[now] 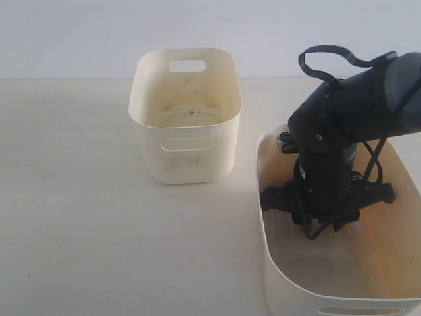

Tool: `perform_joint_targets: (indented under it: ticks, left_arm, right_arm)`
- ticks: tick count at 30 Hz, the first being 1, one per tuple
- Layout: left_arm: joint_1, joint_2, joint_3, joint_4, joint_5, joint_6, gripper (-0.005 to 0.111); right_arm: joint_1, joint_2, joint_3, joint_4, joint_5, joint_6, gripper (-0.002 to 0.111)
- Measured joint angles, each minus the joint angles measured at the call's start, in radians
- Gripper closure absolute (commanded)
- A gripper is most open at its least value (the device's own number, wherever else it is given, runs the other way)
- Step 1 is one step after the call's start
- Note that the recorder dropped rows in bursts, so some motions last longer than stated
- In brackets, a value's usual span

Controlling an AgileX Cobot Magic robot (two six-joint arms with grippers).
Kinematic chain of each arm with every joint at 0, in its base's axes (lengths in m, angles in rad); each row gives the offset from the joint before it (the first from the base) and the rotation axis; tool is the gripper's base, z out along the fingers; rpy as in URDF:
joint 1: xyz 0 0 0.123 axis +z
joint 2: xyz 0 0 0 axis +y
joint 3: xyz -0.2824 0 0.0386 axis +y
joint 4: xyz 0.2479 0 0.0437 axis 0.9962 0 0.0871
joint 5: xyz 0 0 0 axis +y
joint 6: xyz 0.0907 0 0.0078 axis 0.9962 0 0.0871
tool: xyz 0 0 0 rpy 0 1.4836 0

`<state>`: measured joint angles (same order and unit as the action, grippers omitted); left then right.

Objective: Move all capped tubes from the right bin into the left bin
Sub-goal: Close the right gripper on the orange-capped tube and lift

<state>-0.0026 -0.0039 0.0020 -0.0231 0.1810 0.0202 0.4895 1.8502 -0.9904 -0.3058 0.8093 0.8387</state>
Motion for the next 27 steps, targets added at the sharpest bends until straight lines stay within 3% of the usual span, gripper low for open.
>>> perform_joint_targets:
  ticks: [17,19,24,27]
  left_arm:
    - [0.0,0.0,0.0,0.0,0.0,0.0,0.103]
    - [0.0,0.0,0.0,0.0,0.0,0.0,0.103]
    - [0.0,0.0,0.0,0.0,0.0,0.0,0.103]
    - [0.0,0.0,0.0,0.0,0.0,0.0,0.103]
  right_arm:
    - [0.0,0.032,-0.004,-0.006,0.003,0.0,0.067]
    - [0.0,0.032,-0.004,-0.006,0.003,0.0,0.075]
    - [0.0,0.033,-0.005,-0.008,0.009,0.0,0.108]
    - [0.0,0.034,-0.005,-0.01,0.022,0.0,0.108]
